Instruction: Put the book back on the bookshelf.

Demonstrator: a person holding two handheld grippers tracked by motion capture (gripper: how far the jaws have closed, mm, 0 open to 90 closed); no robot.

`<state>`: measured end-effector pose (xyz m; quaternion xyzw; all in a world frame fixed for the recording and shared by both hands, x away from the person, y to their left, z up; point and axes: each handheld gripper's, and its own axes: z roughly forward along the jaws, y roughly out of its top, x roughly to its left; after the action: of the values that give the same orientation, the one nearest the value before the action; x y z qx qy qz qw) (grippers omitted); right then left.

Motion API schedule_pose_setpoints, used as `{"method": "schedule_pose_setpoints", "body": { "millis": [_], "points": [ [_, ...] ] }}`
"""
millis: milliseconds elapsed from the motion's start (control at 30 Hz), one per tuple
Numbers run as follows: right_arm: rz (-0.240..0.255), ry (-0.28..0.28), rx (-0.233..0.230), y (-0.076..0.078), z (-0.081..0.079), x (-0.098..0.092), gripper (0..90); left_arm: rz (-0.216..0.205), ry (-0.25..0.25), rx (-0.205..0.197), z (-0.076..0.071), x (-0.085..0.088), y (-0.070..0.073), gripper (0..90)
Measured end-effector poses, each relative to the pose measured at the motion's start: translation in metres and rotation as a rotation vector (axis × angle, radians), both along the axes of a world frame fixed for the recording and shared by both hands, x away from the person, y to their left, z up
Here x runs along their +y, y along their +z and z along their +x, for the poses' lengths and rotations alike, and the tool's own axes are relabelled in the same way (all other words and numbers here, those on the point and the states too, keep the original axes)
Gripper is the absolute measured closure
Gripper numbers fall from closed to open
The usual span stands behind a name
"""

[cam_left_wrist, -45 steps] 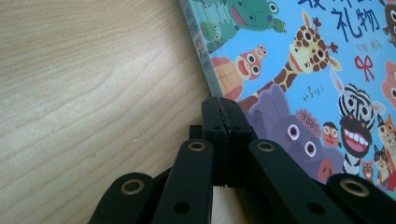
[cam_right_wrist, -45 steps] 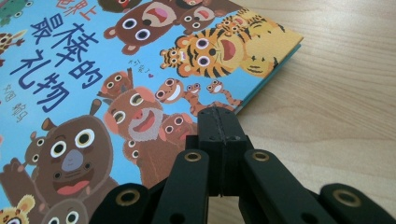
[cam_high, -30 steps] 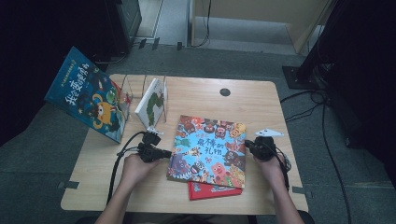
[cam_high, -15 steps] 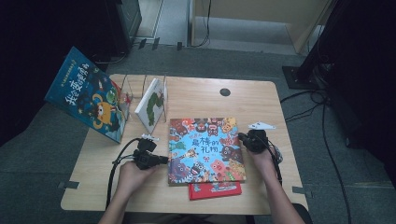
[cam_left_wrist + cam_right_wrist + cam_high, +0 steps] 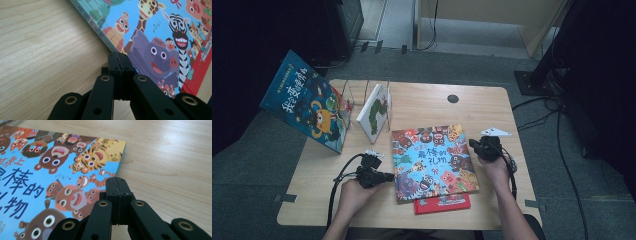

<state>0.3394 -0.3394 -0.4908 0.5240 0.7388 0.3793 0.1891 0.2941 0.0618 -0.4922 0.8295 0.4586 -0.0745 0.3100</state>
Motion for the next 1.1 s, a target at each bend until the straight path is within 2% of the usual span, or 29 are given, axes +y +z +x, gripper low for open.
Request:
{"method": "schedule_pose_setpoints", "body": {
  "millis": [67,300,433,533,800,867,933,1000,1100],
  "points": [
    [0.009,0.009,0.015,0.001,-0.003,-0.001,90.0,-0.003,-0.014,0.005,-0.001,-0.003,0.000,90.0],
    [0.010,0.029,0.015,0.000,-0.012,-0.002,90.0,-0.028,-0.043,0.015,-0.004,-0.015,-0.002,90.0],
    [0.007,0.040,0.022,-0.001,-0.015,0.000,90.0,-0.028,-0.083,0.019,-0.006,-0.025,-0.002,90.0],
    [-0.005,0.051,0.036,-0.002,-0.017,0.002,90.0,-0.047,-0.101,0.029,-0.006,-0.032,-0.004,90.0],
    [-0.014,0.070,0.030,-0.003,-0.024,0.008,90.0,-0.041,-0.151,0.014,-0.009,-0.049,-0.004,90.0],
    [-0.016,0.073,0.032,-0.003,-0.025,0.007,90.0,-0.048,-0.152,0.005,-0.007,-0.047,-0.003,90.0],
    [-0.014,0.073,0.031,-0.003,-0.027,0.007,90.0,-0.078,-0.133,0.001,-0.003,-0.041,0.002,90.0],
    [-0.008,0.074,0.031,-0.003,-0.028,0.005,90.0,-0.087,-0.115,-0.013,0.003,-0.034,0.006,90.0],
    [-0.010,0.077,0.039,-0.003,-0.031,0.005,90.0,-0.064,-0.081,-0.042,0.013,-0.021,0.011,90.0]
  ]
}}
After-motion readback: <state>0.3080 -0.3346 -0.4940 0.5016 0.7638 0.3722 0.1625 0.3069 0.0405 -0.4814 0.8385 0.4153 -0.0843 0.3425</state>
